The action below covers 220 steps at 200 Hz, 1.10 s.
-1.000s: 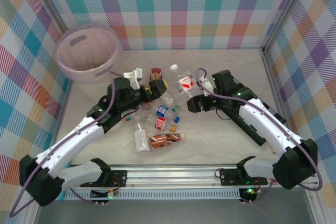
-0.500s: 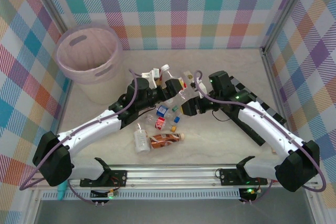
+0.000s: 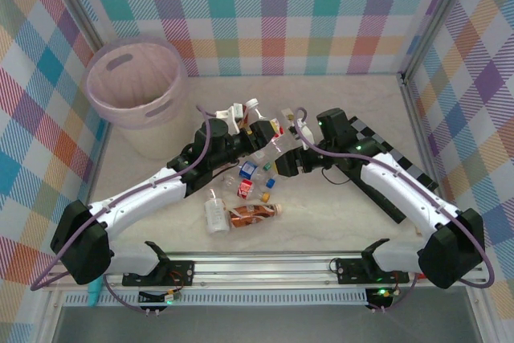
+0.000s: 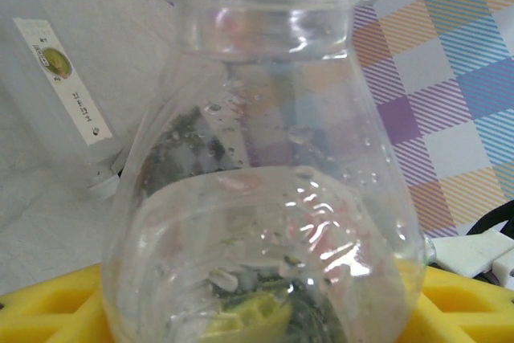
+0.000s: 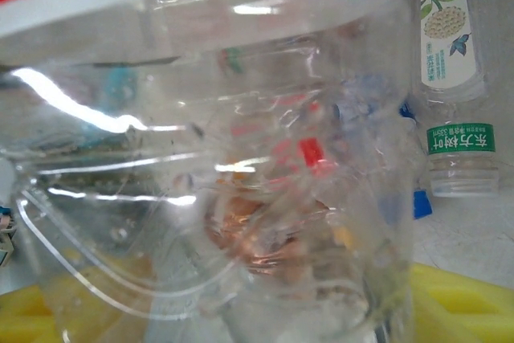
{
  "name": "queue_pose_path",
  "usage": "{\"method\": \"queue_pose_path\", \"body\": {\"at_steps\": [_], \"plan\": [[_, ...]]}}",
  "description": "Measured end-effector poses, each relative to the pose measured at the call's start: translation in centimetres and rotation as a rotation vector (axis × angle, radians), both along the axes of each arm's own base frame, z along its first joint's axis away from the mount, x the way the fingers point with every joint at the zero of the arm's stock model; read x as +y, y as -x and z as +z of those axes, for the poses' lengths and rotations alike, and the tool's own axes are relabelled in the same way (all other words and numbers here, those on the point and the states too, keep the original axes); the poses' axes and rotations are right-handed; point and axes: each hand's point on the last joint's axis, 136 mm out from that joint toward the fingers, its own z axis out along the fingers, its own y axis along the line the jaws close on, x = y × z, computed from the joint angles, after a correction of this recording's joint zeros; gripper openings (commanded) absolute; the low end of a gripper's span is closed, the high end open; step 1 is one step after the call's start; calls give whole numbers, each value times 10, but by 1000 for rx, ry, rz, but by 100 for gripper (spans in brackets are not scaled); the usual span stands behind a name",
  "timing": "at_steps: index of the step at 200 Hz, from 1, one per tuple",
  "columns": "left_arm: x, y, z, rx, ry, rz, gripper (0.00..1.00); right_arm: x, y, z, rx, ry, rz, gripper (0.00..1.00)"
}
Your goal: Put the plastic bottles in the bin
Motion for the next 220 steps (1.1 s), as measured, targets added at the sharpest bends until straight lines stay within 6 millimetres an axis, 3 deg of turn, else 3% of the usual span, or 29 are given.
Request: {"method": "queue_pose_path", "body": {"at_steps": [19, 48, 81, 107, 126, 148, 192, 220], "plan": [[0, 0, 0, 0, -1, 4, 63, 0, 0, 0, 0, -1, 1, 78], [1, -2, 1, -4, -12, 8, 63, -1, 0, 1, -1, 12, 1, 100], [4, -8, 15, -33, -20, 17, 63, -8, -5, 17, -50, 42, -22, 100], [16, -19, 23, -47, -51, 41, 63, -27, -15, 40, -103, 63, -106, 100], [40, -34, 35, -64, -89, 91, 63, -52, -28, 50, -124, 81, -213, 99], [77, -48, 69, -123, -121, 164, 62, -73, -39, 44, -106, 112, -313, 100], [158, -57, 172, -329, -145, 329, 60, -77, -36, 17, -21, 155, -335, 100], [210, -63, 206, -387, -194, 446, 59, -78, -34, 11, -3, 167, -335, 99]]}}
